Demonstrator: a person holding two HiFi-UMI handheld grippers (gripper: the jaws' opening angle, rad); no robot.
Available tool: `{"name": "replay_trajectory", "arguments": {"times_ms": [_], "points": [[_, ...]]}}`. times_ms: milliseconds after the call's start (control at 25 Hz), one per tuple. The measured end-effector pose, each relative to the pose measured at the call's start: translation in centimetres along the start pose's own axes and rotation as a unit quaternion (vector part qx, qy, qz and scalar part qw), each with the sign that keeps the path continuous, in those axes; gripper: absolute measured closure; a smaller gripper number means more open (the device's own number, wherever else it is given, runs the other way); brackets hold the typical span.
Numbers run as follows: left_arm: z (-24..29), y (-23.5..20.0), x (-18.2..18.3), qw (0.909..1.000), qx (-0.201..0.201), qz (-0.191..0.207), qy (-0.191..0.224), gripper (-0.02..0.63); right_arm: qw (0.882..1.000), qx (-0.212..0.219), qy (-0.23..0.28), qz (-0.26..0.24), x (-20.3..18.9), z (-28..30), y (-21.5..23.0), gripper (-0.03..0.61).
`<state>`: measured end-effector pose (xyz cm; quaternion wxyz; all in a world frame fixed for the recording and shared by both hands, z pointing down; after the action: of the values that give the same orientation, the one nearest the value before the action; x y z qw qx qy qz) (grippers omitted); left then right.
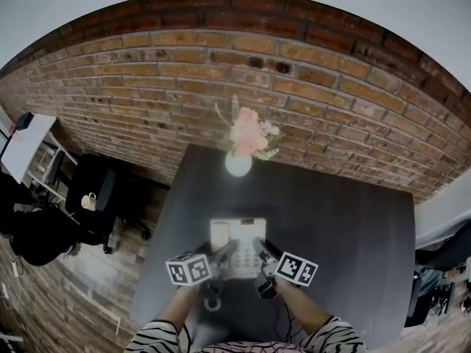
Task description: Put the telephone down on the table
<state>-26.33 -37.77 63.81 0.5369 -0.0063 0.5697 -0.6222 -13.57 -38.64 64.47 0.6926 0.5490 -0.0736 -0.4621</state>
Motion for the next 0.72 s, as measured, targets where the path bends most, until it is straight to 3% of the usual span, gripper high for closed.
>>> {"name": "replay_trajectory", "arguments": {"times_ms": [400, 720], "points": [[5.6, -2.6, 3.0, 0.9999, -0.005, -0.011, -0.012, 0.218, 1.0, -0.014, -0.003, 0.013, 3.7, 5.3, 2.7, 0.37], [8.2, -5.0, 3.3, 0.9988, 0.008, -0.025, -0.042, 0.219, 0.999, -0.031, -0.018, 0.017, 4.4, 7.8, 4.2, 0.369]]}}
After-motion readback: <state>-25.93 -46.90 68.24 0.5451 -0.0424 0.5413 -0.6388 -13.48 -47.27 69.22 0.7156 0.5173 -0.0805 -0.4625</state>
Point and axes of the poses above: the fingertips, and each gripper's own axes: z forward along the fingers, y to its right, x out of its top, the point moved 1 cm from there along -z, backward along the fingers, and after that the axes turned 2 degrees about -x, right-handed, at the moved point
